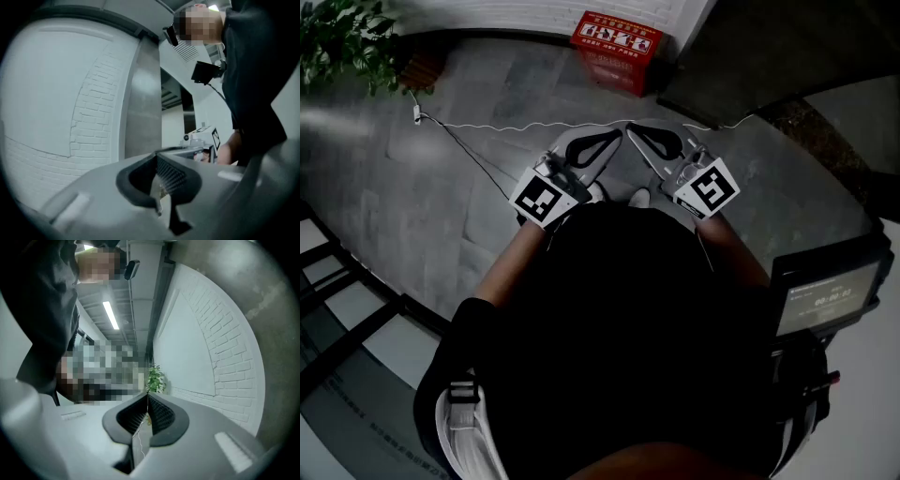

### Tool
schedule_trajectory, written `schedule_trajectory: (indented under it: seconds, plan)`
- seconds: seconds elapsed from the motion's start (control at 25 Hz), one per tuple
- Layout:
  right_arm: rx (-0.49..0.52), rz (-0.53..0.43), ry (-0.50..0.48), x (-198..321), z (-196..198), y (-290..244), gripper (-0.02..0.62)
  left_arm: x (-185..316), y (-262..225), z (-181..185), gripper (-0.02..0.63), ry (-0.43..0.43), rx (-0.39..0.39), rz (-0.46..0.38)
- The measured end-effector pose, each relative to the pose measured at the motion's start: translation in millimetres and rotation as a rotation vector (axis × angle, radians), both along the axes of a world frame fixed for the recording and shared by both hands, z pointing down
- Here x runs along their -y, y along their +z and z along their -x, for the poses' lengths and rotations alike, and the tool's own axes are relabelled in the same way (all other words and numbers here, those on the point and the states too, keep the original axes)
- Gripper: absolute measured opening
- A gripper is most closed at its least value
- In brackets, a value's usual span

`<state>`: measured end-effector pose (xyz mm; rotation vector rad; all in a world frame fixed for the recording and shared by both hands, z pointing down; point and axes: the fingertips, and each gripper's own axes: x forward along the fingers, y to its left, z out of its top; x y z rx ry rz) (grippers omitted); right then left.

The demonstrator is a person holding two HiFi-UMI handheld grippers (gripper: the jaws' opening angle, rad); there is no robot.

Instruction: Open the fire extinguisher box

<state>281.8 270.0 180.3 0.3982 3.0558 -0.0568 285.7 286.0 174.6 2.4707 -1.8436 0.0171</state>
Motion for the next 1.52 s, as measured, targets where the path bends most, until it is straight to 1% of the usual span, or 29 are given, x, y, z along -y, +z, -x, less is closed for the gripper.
schedule_trajectory:
  seconds: [0.12, 0.28, 0.44, 0.56, 0.72, 0.92, 1.08, 1.2, 1.32, 1.52]
  plan:
    - [0.003, -0.006, -0.005, 1.4, -8.7, 0.4, 0.009, 1.1, -0.5, -8.2, 0.000, -0.016, 0.001, -0.008]
    - [-0.003, 0.011, -0.029, -4.2, -15.7, 2.3, 0.009, -0.6, 2.0, -14.2, 0.000, -0.037, 0.014, -0.007]
    - [0.001, 0.001, -0.034, -8.0, -11.1, 1.7, 0.009, -5.7, -5.5, -9.1, 0.000, -0.047, 0.018, -0.023]
    - [-0.017, 0.000, -0.034, -12.6, -4.2, -1.2, 0.009, -9.1, -8.1, 0.6, 0.000, -0.047, 0.016, -0.013]
    - [-0.042, -0.010, -0.007, 5.0, 33.8, 4.3, 0.009, 8.1, -3.0, 43.7, 0.000, -0.025, 0.001, -0.022]
    - [-0.059, -0.017, 0.061, 36.0, 99.5, 24.4, 0.009, 39.8, 15.9, 112.9, 0.000, 0.038, -0.012, -0.030]
    - [-0.073, 0.029, 0.134, 50.4, 161.1, 18.8, 0.009, 53.2, 11.1, 174.8, 0.000, 0.090, -0.027, -0.035]
    - [-0.078, 0.033, 0.178, 60.0, 199.5, 19.1, 0.009, 63.0, 13.5, 214.4, 0.000, 0.124, -0.032, -0.029]
    - [-0.123, 0.064, 0.196, 62.7, 229.5, 21.3, 0.009, 71.6, 18.0, 244.8, 0.000, 0.151, -0.033, -0.024]
    - [-0.151, 0.089, 0.245, 74.4, 257.8, 26.4, 0.009, 80.7, 23.1, 276.2, 0.000, 0.182, -0.062, 0.007]
